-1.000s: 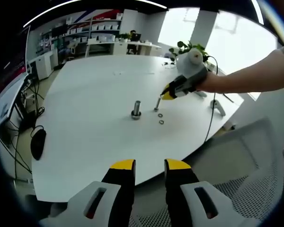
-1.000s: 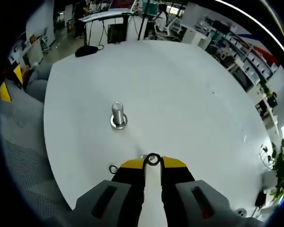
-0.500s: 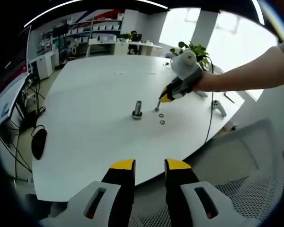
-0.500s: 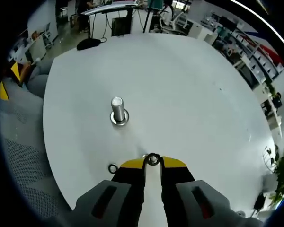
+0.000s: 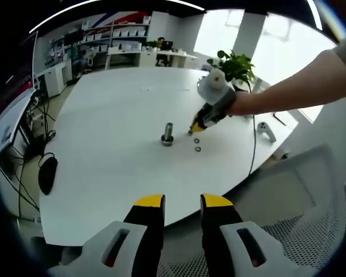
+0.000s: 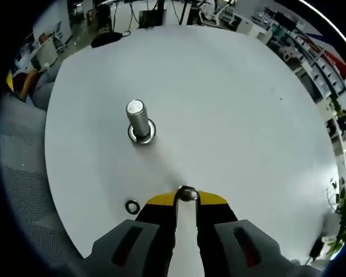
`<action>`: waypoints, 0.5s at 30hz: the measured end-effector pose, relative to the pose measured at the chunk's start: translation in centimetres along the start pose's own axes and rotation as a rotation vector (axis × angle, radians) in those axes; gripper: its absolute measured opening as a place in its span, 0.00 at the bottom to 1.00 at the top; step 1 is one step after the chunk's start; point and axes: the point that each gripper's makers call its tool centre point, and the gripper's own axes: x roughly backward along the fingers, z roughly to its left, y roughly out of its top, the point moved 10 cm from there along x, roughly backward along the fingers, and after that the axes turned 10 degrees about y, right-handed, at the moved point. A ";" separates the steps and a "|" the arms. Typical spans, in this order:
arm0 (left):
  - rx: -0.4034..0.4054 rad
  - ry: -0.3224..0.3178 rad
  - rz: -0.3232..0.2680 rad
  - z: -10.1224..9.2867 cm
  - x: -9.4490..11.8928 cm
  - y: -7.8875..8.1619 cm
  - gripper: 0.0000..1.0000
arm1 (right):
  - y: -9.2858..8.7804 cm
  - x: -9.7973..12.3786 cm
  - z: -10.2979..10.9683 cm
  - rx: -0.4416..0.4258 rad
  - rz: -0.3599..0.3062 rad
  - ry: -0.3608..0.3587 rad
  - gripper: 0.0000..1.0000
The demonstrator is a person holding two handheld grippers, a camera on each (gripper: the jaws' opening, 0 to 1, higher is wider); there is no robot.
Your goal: Place the washer onto the threaded stud by aligning its center hole with the stud, sliding it down to the base, and recovering from edge contact or off-axis alignment until the washer reaches the visible bottom stop.
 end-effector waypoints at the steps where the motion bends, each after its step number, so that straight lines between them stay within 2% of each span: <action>1: 0.000 0.000 0.000 0.0 0.0 0.0 0.22 | 0.0 -0.1 0.0 0.000 0.000 0.002 0.14; 7: 0.001 0.002 0.001 0.0 0.0 0.0 0.22 | -0.5 -0.9 -0.1 -0.041 0.005 0.014 0.14; 8: 0.000 0.001 0.002 0.0 0.0 0.0 0.22 | -0.5 -0.8 -0.1 -0.050 -0.011 0.010 0.14; 15: -0.004 -0.002 0.004 -0.1 0.0 0.0 0.22 | -0.7 -0.7 -0.3 -0.084 -0.007 0.013 0.15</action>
